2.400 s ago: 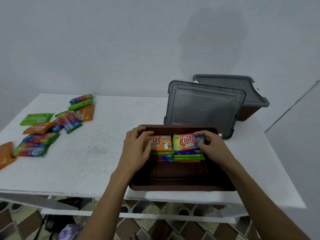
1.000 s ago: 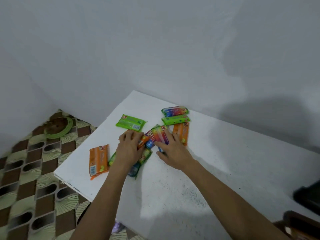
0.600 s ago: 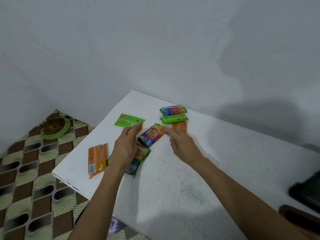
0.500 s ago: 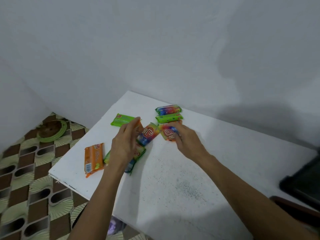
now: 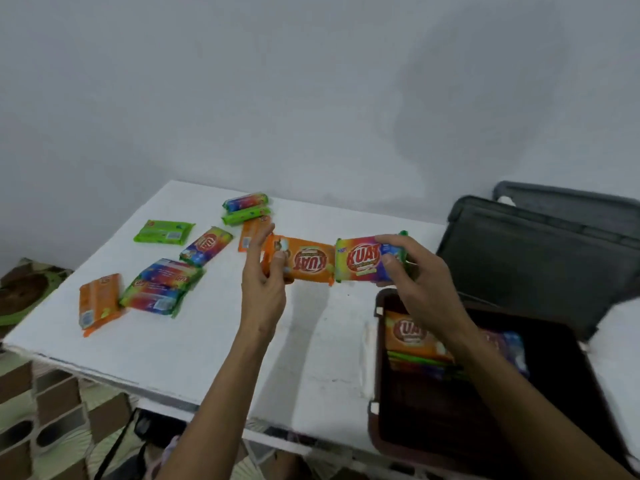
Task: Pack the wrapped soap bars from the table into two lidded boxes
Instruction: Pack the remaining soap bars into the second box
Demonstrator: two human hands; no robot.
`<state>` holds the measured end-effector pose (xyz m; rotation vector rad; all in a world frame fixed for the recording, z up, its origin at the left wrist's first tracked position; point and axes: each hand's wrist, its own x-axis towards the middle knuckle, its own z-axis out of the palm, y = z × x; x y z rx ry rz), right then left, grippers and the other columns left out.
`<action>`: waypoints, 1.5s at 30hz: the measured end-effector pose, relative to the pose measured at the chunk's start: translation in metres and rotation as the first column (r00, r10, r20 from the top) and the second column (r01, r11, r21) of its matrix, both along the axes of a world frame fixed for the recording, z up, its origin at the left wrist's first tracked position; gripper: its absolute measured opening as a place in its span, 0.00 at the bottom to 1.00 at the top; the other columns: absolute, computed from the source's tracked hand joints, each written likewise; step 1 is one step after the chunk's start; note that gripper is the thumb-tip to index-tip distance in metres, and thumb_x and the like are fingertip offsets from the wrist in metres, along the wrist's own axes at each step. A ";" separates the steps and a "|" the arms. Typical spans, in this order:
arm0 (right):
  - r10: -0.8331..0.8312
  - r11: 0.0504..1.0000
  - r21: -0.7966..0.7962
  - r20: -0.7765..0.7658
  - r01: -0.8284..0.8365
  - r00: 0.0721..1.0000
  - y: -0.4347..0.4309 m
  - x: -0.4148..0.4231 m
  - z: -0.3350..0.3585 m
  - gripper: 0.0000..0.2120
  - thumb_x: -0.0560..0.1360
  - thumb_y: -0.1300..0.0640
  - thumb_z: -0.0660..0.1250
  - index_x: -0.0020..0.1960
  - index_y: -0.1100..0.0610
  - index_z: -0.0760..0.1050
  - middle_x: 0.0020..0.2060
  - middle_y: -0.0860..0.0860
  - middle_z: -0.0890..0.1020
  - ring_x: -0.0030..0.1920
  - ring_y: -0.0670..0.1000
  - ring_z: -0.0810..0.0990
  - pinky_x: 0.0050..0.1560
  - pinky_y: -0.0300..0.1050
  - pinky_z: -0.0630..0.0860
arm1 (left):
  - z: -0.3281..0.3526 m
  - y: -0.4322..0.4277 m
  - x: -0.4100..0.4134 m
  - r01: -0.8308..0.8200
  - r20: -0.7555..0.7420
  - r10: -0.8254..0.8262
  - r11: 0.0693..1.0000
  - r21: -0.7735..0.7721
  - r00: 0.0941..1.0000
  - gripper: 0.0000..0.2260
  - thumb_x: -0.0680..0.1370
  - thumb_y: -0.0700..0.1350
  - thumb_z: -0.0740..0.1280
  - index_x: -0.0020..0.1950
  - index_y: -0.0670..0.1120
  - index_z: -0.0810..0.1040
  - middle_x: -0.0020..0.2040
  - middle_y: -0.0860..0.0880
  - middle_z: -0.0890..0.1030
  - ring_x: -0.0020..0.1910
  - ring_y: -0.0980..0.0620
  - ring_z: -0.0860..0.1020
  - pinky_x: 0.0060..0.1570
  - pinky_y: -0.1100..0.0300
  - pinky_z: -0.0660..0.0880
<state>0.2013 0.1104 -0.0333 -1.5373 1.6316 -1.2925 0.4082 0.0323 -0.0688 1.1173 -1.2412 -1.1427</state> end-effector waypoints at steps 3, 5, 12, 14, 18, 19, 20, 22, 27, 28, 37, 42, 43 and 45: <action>-0.017 1.000 0.022 0.100 0.015 0.995 0.055 -0.030 0.001 0.11 0.80 0.62 0.63 0.59 0.51 0.76 0.54 0.45 0.80 0.54 0.47 0.82 0.43 0.42 0.82 | -0.002 0.037 -0.031 0.077 -0.035 -0.076 0.997 0.025 0.997 0.13 0.83 0.45 0.59 0.67 0.56 0.73 0.57 0.55 0.79 0.52 0.50 0.83 0.45 0.59 0.81; -0.030 0.998 0.053 0.164 0.021 0.986 0.088 -0.046 0.000 0.13 0.79 0.67 0.63 0.58 0.53 0.78 0.54 0.48 0.81 0.53 0.49 0.83 0.42 0.43 0.83 | -0.007 0.055 -0.047 0.112 -0.027 -0.111 0.993 0.040 0.993 0.11 0.83 0.44 0.59 0.63 0.51 0.77 0.58 0.52 0.79 0.54 0.49 0.81 0.43 0.62 0.80; 0.015 0.953 0.298 0.123 -0.052 0.992 0.154 -0.071 -0.016 0.18 0.76 0.69 0.63 0.58 0.49 0.78 0.56 0.47 0.79 0.54 0.48 0.81 0.40 0.51 0.83 | -0.020 0.095 -0.069 0.196 -0.046 -0.192 0.976 0.092 0.980 0.11 0.81 0.43 0.63 0.62 0.50 0.78 0.62 0.49 0.78 0.59 0.50 0.79 0.47 0.57 0.81; 0.087 0.914 0.384 0.132 -0.132 0.987 0.154 -0.067 -0.025 0.18 0.77 0.67 0.64 0.60 0.47 0.76 0.58 0.44 0.79 0.55 0.46 0.82 0.44 0.50 0.83 | -0.020 0.097 -0.068 0.191 -0.052 -0.186 0.976 0.105 0.981 0.11 0.81 0.42 0.63 0.62 0.51 0.77 0.62 0.49 0.78 0.59 0.50 0.79 0.47 0.58 0.81; 0.108 0.823 0.515 0.268 -0.237 0.957 0.137 -0.054 -0.048 0.15 0.78 0.66 0.64 0.60 0.51 0.75 0.60 0.51 0.80 0.57 0.47 0.82 0.53 0.49 0.82 | -0.019 0.095 -0.064 0.217 -0.055 -0.211 0.969 0.121 0.976 0.12 0.81 0.42 0.63 0.64 0.50 0.77 0.62 0.49 0.77 0.58 0.51 0.80 0.48 0.57 0.81; 0.096 0.803 0.548 0.272 -0.236 0.958 0.132 -0.052 -0.054 0.15 0.78 0.67 0.64 0.60 0.52 0.74 0.60 0.54 0.80 0.57 0.49 0.82 0.54 0.50 0.82 | -0.019 0.094 -0.063 0.226 -0.048 -0.221 0.966 0.124 0.974 0.12 0.81 0.42 0.63 0.64 0.51 0.77 0.61 0.50 0.77 0.58 0.51 0.80 0.47 0.57 0.81; 0.083 0.781 0.582 0.267 -0.229 0.960 0.127 -0.051 -0.059 0.14 0.77 0.67 0.64 0.59 0.54 0.73 0.60 0.56 0.80 0.56 0.51 0.82 0.53 0.51 0.82 | -0.019 0.094 -0.062 0.234 -0.043 -0.230 0.964 0.124 0.972 0.12 0.81 0.42 0.63 0.64 0.51 0.77 0.61 0.52 0.77 0.58 0.51 0.80 0.47 0.58 0.81; 0.066 0.742 0.634 0.253 -0.217 0.965 0.120 -0.052 -0.064 0.13 0.76 0.69 0.65 0.58 0.56 0.73 0.60 0.60 0.79 0.55 0.54 0.82 0.51 0.51 0.83 | -0.019 0.093 -0.061 0.242 -0.038 -0.239 0.963 0.118 0.970 0.12 0.81 0.42 0.63 0.63 0.52 0.77 0.61 0.52 0.77 0.58 0.52 0.80 0.47 0.58 0.81; 0.197 0.723 0.687 -0.103 -0.074 0.975 0.113 -0.058 -0.073 0.12 0.75 0.64 0.69 0.56 0.54 0.74 0.61 0.55 0.73 0.54 0.56 0.82 0.39 0.43 0.83 | -0.018 0.093 -0.063 0.248 -0.019 -0.248 0.961 0.121 0.969 0.13 0.81 0.42 0.62 0.64 0.51 0.76 0.61 0.52 0.77 0.58 0.52 0.79 0.48 0.58 0.81; 0.251 0.734 0.678 -0.223 -0.035 0.942 0.113 -0.058 -0.077 0.11 0.75 0.62 0.70 0.55 0.53 0.74 0.60 0.54 0.74 0.52 0.55 0.82 0.41 0.44 0.83 | -0.018 0.093 -0.063 0.252 -0.016 -0.252 0.961 0.116 0.968 0.13 0.81 0.42 0.62 0.64 0.51 0.76 0.61 0.52 0.77 0.58 0.53 0.79 0.47 0.58 0.81; 0.415 0.721 0.692 -0.397 -0.030 0.818 0.113 -0.064 -0.058 0.02 0.78 0.57 0.65 0.50 0.54 0.73 0.53 0.50 0.78 0.53 0.51 0.78 0.49 0.43 0.79 | -0.010 0.094 -0.062 0.311 0.025 -0.312 0.949 0.044 0.950 0.15 0.80 0.41 0.66 0.63 0.56 0.76 0.60 0.51 0.79 0.58 0.52 0.80 0.48 0.58 0.81; -0.047 0.975 0.179 -0.404 0.130 0.914 0.113 -0.072 -0.010 0.05 0.78 0.55 0.66 0.45 0.54 0.71 0.37 0.47 0.78 0.37 0.45 0.77 0.36 0.36 0.73 | 0.008 0.097 -0.072 0.286 0.024 -0.287 0.958 0.020 0.958 0.17 0.79 0.43 0.68 0.64 0.60 0.71 0.53 0.53 0.81 0.50 0.60 0.82 0.40 0.65 0.79; -0.064 0.990 0.099 -0.353 0.105 0.933 0.112 -0.073 -0.005 0.05 0.77 0.55 0.67 0.49 0.52 0.71 0.41 0.47 0.79 0.40 0.45 0.79 0.39 0.37 0.76 | 0.012 0.097 -0.075 0.301 0.038 -0.302 0.953 0.021 0.953 0.17 0.78 0.44 0.68 0.64 0.59 0.71 0.53 0.52 0.80 0.50 0.61 0.82 0.39 0.65 0.79; 0.011 0.996 0.092 -0.264 0.014 0.964 0.110 -0.073 0.001 0.14 0.77 0.56 0.68 0.59 0.47 0.69 0.52 0.47 0.79 0.49 0.45 0.80 0.48 0.39 0.79 | 0.019 0.099 -0.084 0.357 0.049 -0.357 0.934 0.023 0.933 0.17 0.77 0.44 0.69 0.65 0.55 0.73 0.52 0.49 0.81 0.50 0.59 0.82 0.40 0.62 0.81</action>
